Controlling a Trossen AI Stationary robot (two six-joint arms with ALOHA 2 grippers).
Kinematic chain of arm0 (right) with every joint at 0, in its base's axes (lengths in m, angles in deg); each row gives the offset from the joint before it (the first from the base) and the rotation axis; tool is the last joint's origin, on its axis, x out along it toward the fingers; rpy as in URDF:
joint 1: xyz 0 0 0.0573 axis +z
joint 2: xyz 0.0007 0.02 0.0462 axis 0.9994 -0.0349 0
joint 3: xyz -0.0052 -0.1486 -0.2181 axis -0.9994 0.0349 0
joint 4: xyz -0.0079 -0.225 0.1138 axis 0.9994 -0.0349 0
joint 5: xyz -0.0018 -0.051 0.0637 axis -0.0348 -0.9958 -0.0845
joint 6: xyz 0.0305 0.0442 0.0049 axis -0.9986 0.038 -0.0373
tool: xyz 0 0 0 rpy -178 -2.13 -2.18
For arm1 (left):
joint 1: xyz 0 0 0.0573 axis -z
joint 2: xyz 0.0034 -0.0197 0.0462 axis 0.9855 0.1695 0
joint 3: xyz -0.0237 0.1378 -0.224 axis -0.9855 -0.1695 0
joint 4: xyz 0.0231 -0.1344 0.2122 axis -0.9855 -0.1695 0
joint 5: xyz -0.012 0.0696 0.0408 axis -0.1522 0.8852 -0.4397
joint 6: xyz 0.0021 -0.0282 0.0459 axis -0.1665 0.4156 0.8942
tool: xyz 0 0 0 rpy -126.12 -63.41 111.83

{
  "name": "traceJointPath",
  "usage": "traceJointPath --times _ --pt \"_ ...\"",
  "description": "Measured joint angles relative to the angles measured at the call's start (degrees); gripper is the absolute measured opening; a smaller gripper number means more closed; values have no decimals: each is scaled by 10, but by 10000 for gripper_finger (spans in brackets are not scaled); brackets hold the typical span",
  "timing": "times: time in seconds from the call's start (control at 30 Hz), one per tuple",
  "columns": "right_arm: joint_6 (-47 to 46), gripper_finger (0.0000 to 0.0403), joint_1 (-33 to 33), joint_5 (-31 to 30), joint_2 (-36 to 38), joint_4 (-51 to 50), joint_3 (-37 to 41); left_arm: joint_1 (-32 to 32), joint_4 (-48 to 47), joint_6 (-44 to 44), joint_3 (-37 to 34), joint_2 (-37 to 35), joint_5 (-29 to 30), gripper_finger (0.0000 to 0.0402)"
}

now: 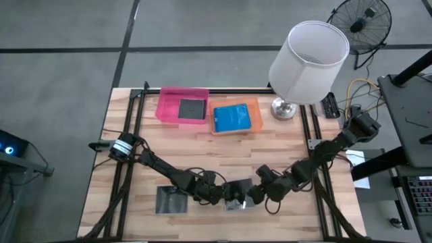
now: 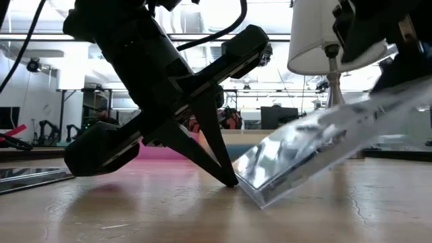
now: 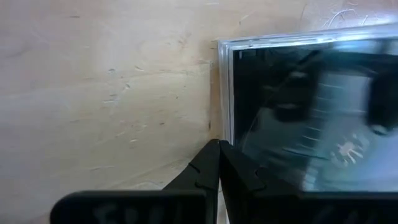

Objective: Pick & place jewel cases by type
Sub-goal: Put the right black CD case into the pink bin

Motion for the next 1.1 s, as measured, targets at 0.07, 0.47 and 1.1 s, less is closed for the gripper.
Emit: traceJointPath --times 0.07,0.47,1.1 --pt "1 235 0 -10 1 0 -9 0 0 2 0 0 0 0" --pt "30 235 -4 -51 0 -50 -61 0 0 7 0 0 -3 0" --pt "31 235 -6 -94 -2 -19 -63 0 1 14 0 0 -3 0"
